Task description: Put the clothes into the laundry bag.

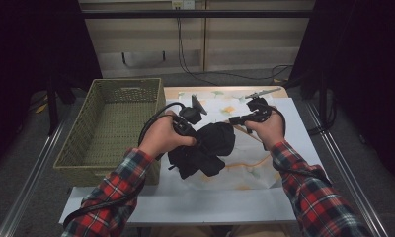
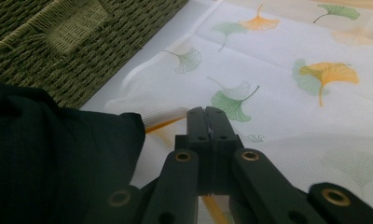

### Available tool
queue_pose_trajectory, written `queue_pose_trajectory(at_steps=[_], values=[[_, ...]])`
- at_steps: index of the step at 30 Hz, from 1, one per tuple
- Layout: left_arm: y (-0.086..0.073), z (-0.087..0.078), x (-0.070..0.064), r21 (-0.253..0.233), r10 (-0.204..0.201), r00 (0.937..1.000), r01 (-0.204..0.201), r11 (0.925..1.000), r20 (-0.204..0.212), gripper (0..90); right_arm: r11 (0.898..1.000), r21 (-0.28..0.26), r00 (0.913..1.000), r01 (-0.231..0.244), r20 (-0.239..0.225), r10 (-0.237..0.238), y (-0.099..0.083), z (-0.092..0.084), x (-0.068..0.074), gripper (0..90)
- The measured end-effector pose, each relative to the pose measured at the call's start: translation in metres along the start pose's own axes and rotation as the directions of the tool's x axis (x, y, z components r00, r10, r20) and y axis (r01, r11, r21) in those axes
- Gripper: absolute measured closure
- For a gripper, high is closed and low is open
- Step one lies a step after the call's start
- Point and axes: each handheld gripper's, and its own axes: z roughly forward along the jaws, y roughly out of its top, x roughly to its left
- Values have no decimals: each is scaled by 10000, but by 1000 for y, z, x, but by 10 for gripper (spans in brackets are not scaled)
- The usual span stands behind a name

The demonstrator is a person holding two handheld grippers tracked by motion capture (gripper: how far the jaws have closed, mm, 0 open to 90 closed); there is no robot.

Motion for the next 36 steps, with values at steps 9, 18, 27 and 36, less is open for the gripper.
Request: queue_pose_trajectory(at_steps=[9,18,27,36], values=[[0,10,-1,-64,-95,9999,96,9999,111,604,10000,-72,10000,38,30,-38,1,0,0,900],[-2,20,0,-103,-210,9997,211,9997,104,601,9999,-113,10000,45,27,-45,2,0,2,900],[-4,33,3,-249,-385,9993,385,9989,21,595,9999,-154,10000,72,-3,-72,1,0,3,900],[-5,47,4,-433,-577,9982,568,9974,-192,583,9998,-152,9999,145,-59,-146,1,1,5,900]])
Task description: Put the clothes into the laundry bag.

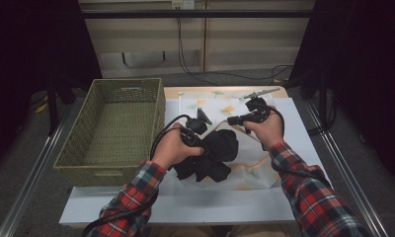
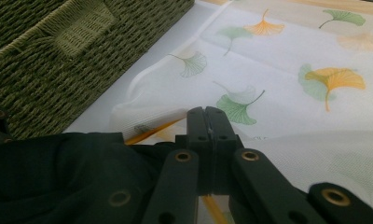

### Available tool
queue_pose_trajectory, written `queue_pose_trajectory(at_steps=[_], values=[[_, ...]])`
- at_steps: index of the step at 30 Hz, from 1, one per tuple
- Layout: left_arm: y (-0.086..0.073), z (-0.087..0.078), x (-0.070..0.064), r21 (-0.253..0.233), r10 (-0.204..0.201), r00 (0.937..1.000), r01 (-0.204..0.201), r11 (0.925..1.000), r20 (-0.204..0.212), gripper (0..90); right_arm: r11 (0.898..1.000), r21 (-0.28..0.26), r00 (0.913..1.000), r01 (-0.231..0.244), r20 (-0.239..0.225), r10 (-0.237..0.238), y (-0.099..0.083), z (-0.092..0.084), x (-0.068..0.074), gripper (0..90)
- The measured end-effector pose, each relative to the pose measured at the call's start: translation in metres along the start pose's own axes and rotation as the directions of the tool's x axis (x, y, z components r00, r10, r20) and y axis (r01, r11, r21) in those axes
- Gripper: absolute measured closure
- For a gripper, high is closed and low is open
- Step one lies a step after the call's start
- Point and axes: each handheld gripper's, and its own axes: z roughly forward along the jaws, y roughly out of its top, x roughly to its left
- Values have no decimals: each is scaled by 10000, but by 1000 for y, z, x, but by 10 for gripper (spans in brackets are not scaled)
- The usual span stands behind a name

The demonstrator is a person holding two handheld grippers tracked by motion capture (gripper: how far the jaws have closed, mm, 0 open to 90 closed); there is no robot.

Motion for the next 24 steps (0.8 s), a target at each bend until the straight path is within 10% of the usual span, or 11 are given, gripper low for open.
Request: queue_pose_trajectory(at_steps=[24], values=[[-11,45,-5,-1538,-457,9898,246,9878,-1349,523,10000,8,9998,-59,-176,59,-2,-2,2,900]])
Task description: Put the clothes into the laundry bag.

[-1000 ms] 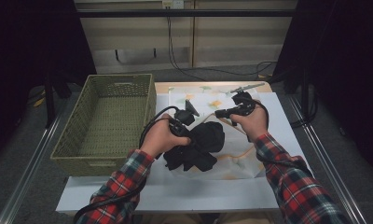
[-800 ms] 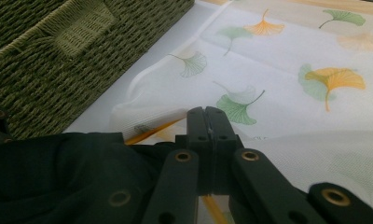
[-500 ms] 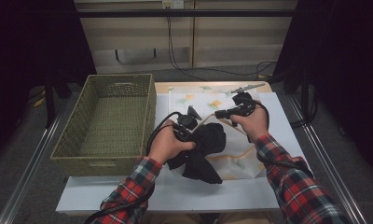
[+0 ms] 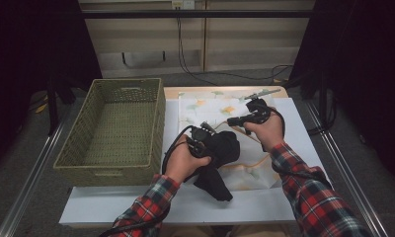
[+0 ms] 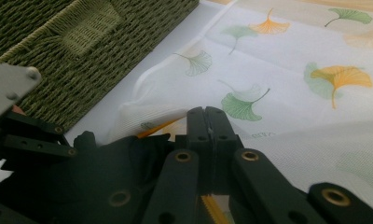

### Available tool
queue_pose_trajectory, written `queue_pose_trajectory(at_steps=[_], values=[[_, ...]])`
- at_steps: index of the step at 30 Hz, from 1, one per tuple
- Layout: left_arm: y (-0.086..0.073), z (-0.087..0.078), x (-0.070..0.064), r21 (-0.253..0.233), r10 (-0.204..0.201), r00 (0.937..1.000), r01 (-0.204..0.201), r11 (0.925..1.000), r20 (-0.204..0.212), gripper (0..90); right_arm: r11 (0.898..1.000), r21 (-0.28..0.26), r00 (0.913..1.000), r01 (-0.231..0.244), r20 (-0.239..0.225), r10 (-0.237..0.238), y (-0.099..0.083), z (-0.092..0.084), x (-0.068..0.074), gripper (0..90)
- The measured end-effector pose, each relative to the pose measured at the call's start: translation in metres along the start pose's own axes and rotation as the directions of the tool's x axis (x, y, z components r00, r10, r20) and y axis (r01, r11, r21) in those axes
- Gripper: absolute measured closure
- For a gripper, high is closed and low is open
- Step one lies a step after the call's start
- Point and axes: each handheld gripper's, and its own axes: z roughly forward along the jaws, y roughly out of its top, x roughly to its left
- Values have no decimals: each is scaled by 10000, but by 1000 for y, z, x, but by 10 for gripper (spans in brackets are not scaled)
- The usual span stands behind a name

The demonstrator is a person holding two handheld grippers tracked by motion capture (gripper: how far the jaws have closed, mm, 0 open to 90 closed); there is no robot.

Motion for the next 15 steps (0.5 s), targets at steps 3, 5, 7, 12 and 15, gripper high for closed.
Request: queue_pose_trajectory(at_steps=[3,5,7,12,15], values=[[-2,8,-2,-166,131,9993,-137,9998,-342,512,10000,-5,10000,-9,-33,9,0,0,1,900],[-3,14,-6,-466,-29,9991,9,9989,-425,478,10000,-8,10000,-9,-42,9,0,0,1,900],[-3,17,-7,-644,154,9985,-187,9977,-518,464,10000,-21,10000,-53,-54,53,-1,0,1,900],[-4,22,-7,-929,616,9968,-662,9935,-514,369,10000,-9,10000,-56,-62,56,-1,-2,0,900],[-5,23,-6,-846,847,9954,-883,9925,-458,276,10000,2,10000,-16,-71,16,-2,-2,0,900]])
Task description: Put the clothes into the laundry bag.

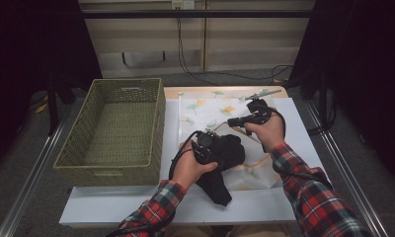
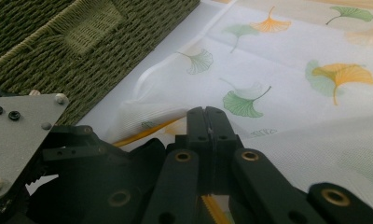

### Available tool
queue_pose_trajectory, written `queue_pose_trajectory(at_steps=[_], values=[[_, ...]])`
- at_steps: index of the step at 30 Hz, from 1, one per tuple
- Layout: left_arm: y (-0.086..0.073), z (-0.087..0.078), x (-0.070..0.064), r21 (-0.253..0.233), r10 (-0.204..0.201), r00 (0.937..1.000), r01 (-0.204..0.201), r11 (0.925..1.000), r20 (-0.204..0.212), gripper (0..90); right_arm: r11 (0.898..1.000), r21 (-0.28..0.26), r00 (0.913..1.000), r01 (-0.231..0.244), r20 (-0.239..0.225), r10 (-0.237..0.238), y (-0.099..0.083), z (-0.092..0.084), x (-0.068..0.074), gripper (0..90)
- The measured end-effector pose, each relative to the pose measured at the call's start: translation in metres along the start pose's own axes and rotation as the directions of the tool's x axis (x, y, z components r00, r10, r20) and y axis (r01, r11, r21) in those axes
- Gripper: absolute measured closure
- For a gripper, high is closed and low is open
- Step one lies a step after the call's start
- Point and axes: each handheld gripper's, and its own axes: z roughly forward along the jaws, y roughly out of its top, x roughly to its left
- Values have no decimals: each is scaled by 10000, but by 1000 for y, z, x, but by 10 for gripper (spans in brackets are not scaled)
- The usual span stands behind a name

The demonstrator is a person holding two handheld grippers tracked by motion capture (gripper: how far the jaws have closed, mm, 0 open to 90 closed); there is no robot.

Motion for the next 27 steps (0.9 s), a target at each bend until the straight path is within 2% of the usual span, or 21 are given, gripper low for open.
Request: queue_pose_trajectory(at_steps=[2,4,6,7,8,10,11,13,15,18,20,21,24,27], values=[[-1,-1,1,61,109,9999,-109,9999,-123,229,10000,3,10000,-19,7,19,-1,0,0,900],[-3,-1,2,124,111,9999,-110,9999,-82,201,10000,10,10000,-37,0,37,-1,0,-1,900],[-5,0,1,308,292,9995,-295,9991,84,192,10000,16,10000,-54,17,54,-1,0,0,900],[-7,1,1,290,213,9997,-215,9993,68,193,10000,32,10000,-78,2,78,-1,0,0,900],[-8,2,0,390,204,9996,-212,9990,199,228,10000,41,10000,-51,8,51,-1,0,0,900],[-9,4,-1,446,153,9999,-154,9989,17,305,10000,46,10000,-59,36,58,-2,-1,-1,900],[-9,4,-3,610,200,9998,-202,9979,29,423,10000,44,10000,-58,34,58,-2,-1,-1,900],[-9,3,-6,626,-15,9998,29,9980,-221,530,10000,23,10000,-32,14,32,-2,-1,-1,900],[-7,1,-7,810,-219,9993,244,9964,-316,580,10000,27,10000,-24,15,24,-2,-1,-1,900],[-3,-3,-6,636,-860,9962,866,9942,-130,599,10000,25,10000,-86,9,86,-2,-2,-2,900],[1,-9,-3,475,-1124,9936,1126,9925,-63,604,9999,13,9999,-100,-15,100,-3,-2,-2,900],[4,-11,-4,277,-1451,9894,1452,9890,-36,605,10000,17,10000,-91,-23,91,-3,-2,-2,900],[11,-15,-3,-58,-1609,9869,1609,9870,-68,604,9999,-32,9998,-170,-52,170,-2,-3,-2,900],[16,-13,-2,-239,-1654,9862,1654,9859,25,599,9999,-48,9999,-125,-76,124,-2,-2,-1,900]])
